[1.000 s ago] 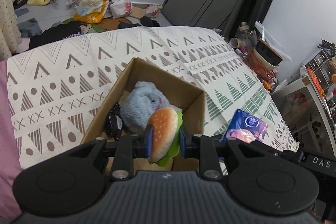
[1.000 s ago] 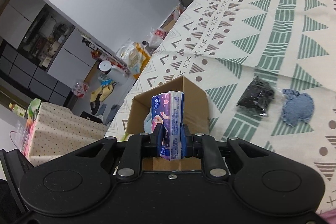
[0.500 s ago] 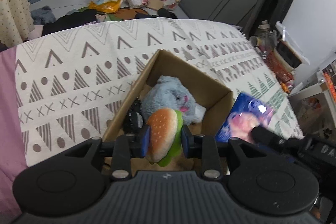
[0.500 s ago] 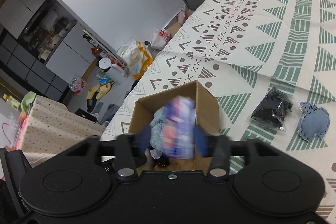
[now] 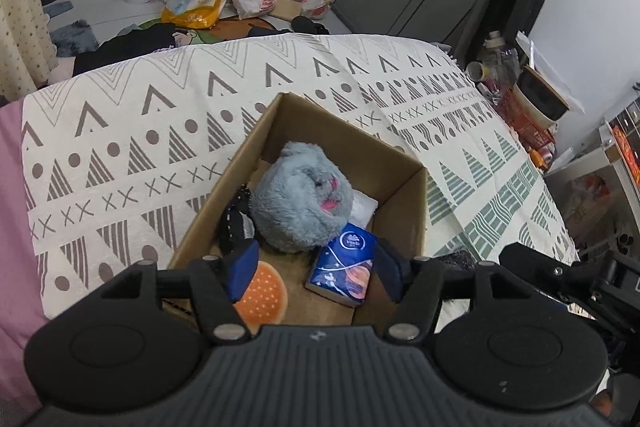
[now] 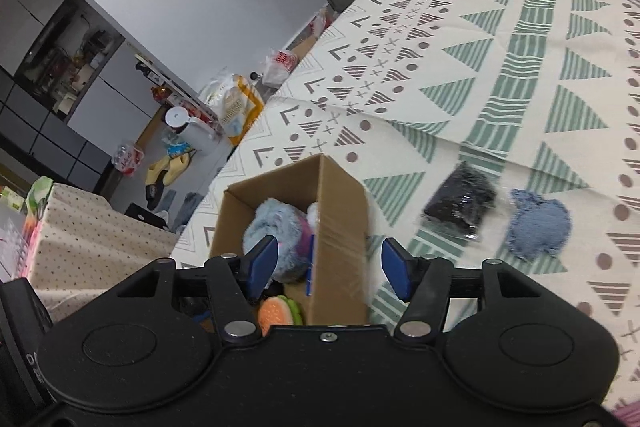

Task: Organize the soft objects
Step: 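Open both grippers to drop the burger plush and card pack into the box, then move the left gripper to the black bag while the right approaches the denim pouch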

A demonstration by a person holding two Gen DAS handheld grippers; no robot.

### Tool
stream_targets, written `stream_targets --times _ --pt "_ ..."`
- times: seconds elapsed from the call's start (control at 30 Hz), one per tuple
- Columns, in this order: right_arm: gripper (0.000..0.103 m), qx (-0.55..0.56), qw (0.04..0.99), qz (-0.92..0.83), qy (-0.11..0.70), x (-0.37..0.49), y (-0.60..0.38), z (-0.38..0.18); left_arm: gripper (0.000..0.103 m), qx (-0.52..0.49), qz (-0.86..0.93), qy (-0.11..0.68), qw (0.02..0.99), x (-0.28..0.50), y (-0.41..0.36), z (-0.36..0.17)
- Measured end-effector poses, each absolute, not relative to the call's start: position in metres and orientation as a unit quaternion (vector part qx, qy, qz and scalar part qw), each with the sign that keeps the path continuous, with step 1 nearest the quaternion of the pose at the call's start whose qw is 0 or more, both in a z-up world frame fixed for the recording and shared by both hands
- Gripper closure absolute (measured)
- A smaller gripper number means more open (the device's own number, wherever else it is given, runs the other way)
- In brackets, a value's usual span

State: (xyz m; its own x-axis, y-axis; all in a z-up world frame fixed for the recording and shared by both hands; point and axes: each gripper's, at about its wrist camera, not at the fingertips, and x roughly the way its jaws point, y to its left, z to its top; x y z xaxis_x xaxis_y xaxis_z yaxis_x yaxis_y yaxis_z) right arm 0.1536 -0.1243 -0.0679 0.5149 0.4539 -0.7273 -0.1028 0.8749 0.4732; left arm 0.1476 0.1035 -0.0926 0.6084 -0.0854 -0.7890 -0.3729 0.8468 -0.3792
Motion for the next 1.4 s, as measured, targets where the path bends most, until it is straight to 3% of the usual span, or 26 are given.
stream_targets --times 0.1,0.2,0.53,0.73,1.4 --pt "0.041 0.178 0.851 0.156 0.469 0.151 -0.138 -0.064 0.039 -0.254 0.082 0.432 0.862 0.147 0.096 -0.088" --pt "0.038 0.173 0.854 0.144 0.469 0.149 -0.156 -0.058 0.031 -0.25 0.081 0.43 0.864 0.147 0.088 -0.084" --pt "0.024 0.183 0.861 0.131 0.456 0.147 -0.206 -0.054 0.029 -0.216 0.059 0.419 0.88 0.147 0.051 -0.067" --pt "0.024 0.242 0.845 0.11 0.463 0.151 -0.232 -0.089 0.029 -0.196 0.052 0.422 0.884 0.144 0.035 -0.064" --pt "0.022 0.3 0.824 0.085 0.473 0.159 -0.275 -0.121 0.029 -0.133 0.043 0.432 0.891 0.183 -0.027 -0.053"
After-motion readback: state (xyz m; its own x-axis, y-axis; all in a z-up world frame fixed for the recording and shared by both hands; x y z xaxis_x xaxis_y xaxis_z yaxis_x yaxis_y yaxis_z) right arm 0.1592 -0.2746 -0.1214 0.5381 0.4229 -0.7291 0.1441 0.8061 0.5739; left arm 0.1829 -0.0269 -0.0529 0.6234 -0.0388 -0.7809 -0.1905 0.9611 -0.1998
